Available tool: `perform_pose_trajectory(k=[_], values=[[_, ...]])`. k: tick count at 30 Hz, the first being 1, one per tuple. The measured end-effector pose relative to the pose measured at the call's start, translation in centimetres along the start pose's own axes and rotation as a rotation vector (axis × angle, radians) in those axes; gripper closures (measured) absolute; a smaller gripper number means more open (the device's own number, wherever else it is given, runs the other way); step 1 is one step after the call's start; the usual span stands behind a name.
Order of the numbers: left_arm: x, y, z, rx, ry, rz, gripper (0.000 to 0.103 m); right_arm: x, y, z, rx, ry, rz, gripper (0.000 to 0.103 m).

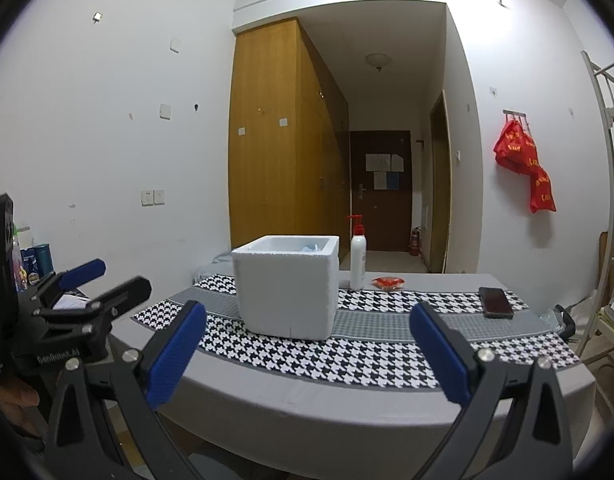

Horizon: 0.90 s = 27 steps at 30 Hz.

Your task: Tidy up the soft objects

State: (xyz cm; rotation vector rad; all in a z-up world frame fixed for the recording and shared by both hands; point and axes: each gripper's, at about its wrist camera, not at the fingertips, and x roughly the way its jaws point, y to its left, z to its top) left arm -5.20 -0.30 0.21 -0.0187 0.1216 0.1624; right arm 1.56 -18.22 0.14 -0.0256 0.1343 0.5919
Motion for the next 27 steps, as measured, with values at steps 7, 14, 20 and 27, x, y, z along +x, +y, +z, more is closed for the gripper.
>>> perform_pose_trajectory(k=[7,14,20,27], values=[[-1.2,0.7,-1.0,-0.002,-0.010,-0.008,0.001,-1.1,1.1,-1.3,-0.005,0.001,-0.013,0.000],[-1.2,1.1,-1.0,0.001,-0.010,0.000,0.001,-0.9,1.8,-1.2,-0.023,0.006,0.001,0.000],[-1.0,0.8,-1.5,0.002,0.004,-0.005,0.001,-0.6,1.3,-1.5,-0.016,0.021,-0.006,0.000],[-1.2,0.6,-1.6,0.010,0.003,-0.006,0.001,-0.5,1.6,-1.6,-0.021,0.029,-0.004,0.000]])
